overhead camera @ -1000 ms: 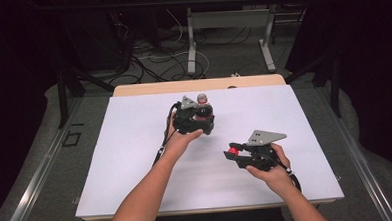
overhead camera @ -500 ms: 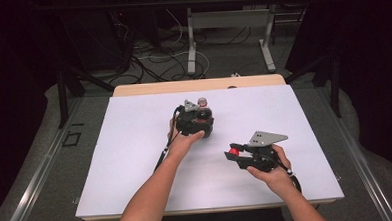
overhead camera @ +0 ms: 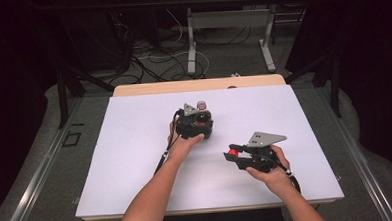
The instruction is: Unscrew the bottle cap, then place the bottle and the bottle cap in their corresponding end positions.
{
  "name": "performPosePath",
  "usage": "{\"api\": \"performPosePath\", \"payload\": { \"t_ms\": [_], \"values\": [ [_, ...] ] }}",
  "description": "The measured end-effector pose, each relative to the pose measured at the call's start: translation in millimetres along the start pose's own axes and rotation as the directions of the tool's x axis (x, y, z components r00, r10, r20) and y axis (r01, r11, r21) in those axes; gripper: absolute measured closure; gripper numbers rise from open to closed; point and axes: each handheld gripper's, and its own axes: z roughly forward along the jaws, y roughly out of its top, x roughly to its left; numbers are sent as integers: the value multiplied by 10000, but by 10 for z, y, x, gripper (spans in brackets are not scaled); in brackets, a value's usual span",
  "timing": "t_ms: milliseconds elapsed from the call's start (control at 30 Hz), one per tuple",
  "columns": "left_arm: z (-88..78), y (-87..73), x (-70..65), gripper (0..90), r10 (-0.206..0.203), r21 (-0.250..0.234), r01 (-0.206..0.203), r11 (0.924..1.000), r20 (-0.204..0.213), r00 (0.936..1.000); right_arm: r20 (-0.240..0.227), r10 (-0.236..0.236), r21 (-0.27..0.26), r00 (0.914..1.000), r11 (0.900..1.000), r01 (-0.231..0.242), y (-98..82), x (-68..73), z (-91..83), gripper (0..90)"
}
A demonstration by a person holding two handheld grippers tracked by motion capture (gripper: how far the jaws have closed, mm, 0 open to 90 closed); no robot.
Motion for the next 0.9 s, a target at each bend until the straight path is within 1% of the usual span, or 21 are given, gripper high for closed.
{"api": "performPosePath", "payload": {
  "t_ms": [67,100,167,367,400,500,567,600,633,700,767,800,833,900],
  "values": [
    [0,-12,-13,289,44,-84,-44,10000,17,10000,-26,-39,-6,10000,10000,39,0,1,5,611],
    [-2,-13,-18,288,125,-66,-125,9999,-25,9999,-78,-62,79,10000,9999,63,3,-2,2,611],
    [-6,-15,-26,287,235,-13,-235,9997,-13,9997,-47,-50,49,10000,10000,50,0,-2,4,611],
    [-6,-23,-45,285,200,-18,-201,9998,-61,9998,3,24,9,10000,10000,-24,0,-6,-1,611],
    [-13,-21,-39,284,292,89,-291,9995,-67,9996,-10,67,-12,10000,10000,-67,1,-4,0,611],
    [-12,-24,-43,281,250,91,-250,9996,-40,9997,-29,34,37,10000,10000,-34,-1,-3,0,611],
    [-17,-24,-33,274,68,135,-69,9999,42,10000,-42,36,16,10000,10000,-36,-1,-4,2,611],
    [-18,-21,-18,271,132,98,-133,9999,66,9999,-52,19,-3,10000,10000,-19,0,-6,4,611],
    [-20,-21,-12,266,33,115,-34,9999,140,9999,-55,23,11,10000,10000,-23,0,-7,5,611],
    [-33,-20,0,231,-169,126,166,9998,199,9997,-114,29,90,9999,10000,-28,0,-9,5,611],
    [-46,-17,15,195,-267,49,266,9996,235,9994,-77,37,16,10000,10000,-37,-2,-9,14,611],
    [-56,-17,13,185,-431,48,430,9991,231,9988,-111,91,41,9999,10000,-90,-1,-6,14,611],
    [-69,-14,25,165,-415,-14,415,9991,208,9989,-88,81,41,9999,10000,-81,-1,-8,17,611],
    [-99,-13,35,147,-540,-40,541,9985,236,9983,-99,100,138,9999,9999,-99,0,-8,21,611]
  ]
}}
